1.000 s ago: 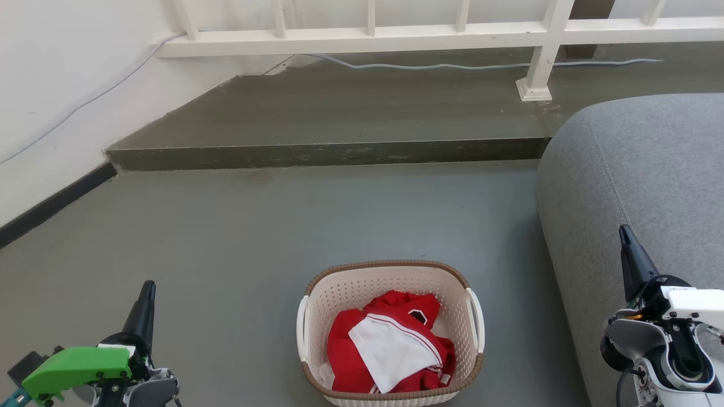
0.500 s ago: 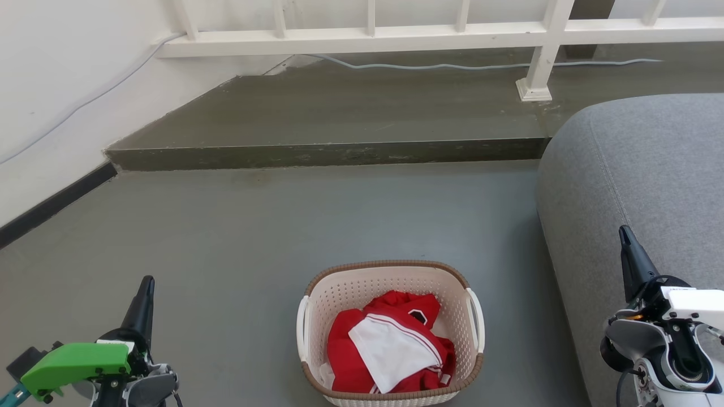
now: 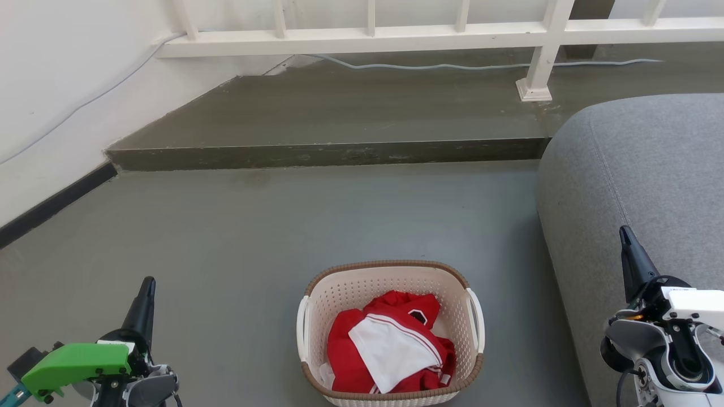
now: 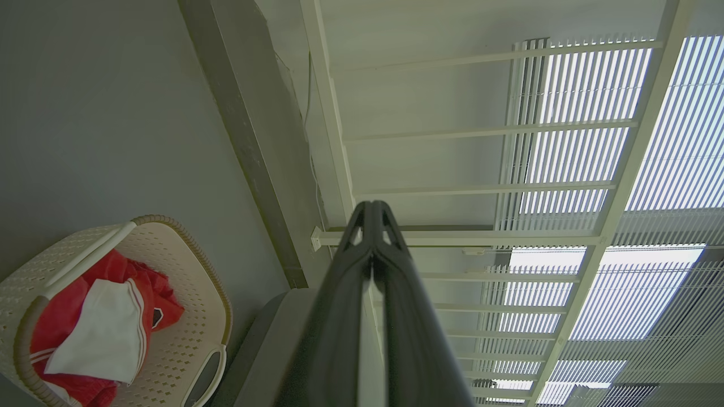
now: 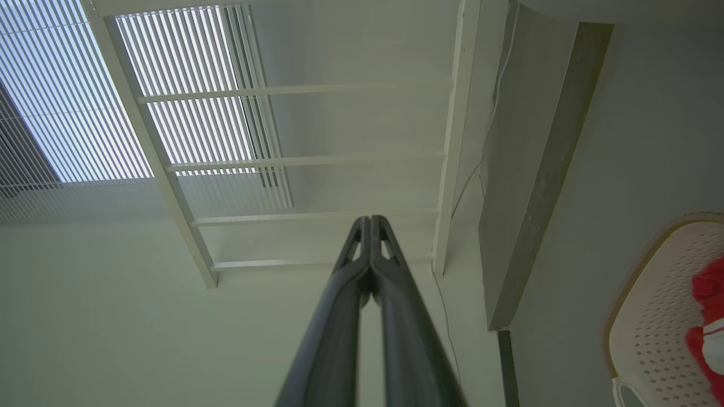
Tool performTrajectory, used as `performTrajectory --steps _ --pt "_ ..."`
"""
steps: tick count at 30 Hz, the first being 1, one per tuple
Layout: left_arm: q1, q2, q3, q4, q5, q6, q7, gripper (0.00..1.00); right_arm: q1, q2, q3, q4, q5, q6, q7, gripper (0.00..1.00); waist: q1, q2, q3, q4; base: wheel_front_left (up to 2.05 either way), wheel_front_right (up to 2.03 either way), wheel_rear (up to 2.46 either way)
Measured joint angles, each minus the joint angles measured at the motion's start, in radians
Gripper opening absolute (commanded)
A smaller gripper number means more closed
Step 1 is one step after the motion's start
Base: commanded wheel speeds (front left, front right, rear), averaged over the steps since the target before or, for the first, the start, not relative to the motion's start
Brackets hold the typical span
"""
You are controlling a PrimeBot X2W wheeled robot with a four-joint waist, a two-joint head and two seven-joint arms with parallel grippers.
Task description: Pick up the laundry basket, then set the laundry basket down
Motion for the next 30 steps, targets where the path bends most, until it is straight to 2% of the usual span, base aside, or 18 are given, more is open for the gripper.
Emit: performTrajectory --steps 30 --pt "-0.001 0.000 0.002 0.014 0.000 -0.001 0.000 0.00 0.000 0.001 -0.003 0.004 0.000 0.000 0.000 0.00 0.0000 0.0000 0.000 0.000 0.00 0.00 0.00"
